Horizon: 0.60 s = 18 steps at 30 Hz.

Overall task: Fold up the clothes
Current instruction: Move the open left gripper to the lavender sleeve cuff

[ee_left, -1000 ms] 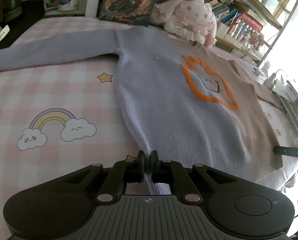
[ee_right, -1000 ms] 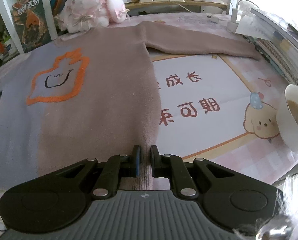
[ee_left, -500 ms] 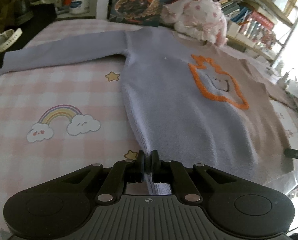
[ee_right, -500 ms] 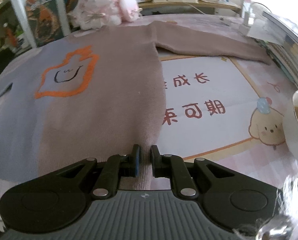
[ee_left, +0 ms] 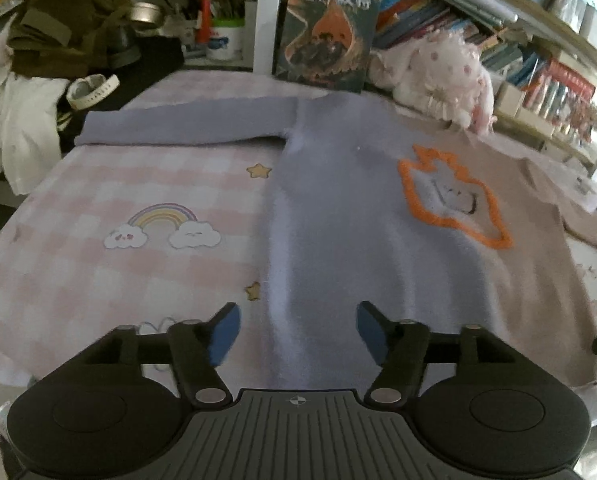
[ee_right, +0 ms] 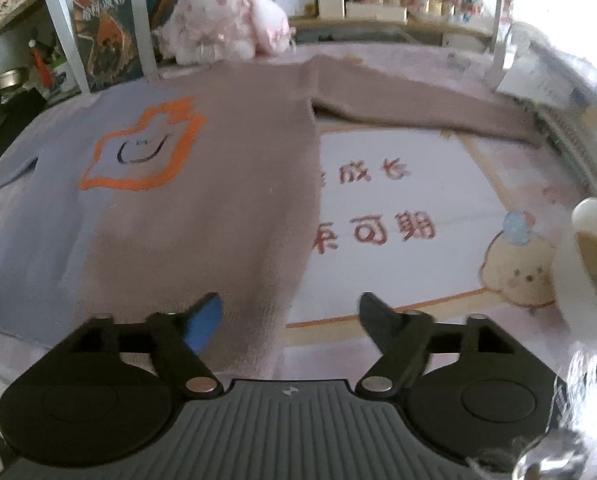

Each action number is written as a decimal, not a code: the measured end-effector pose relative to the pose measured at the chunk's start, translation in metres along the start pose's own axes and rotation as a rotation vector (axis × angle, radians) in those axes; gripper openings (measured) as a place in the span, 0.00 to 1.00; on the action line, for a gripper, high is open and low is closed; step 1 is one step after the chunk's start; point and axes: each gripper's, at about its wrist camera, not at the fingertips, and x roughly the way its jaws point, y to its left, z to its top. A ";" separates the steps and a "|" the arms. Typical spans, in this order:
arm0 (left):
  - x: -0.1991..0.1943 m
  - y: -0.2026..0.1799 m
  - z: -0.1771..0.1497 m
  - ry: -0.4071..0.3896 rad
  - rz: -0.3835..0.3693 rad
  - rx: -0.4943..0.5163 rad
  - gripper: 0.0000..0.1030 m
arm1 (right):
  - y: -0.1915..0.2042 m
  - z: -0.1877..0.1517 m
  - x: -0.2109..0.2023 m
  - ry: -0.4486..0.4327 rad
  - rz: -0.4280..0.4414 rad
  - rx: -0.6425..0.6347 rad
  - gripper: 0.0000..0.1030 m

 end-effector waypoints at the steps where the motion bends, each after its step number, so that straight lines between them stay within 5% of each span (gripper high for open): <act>1: -0.003 -0.004 -0.002 -0.011 -0.001 -0.005 0.71 | 0.000 0.000 -0.004 -0.014 0.000 -0.011 0.80; 10: -0.018 -0.026 -0.013 -0.033 0.002 0.050 0.80 | 0.014 -0.004 -0.019 -0.080 0.050 -0.081 0.95; 18: -0.017 -0.028 -0.014 -0.016 0.021 0.104 0.82 | 0.025 -0.008 -0.022 -0.085 0.064 -0.082 0.95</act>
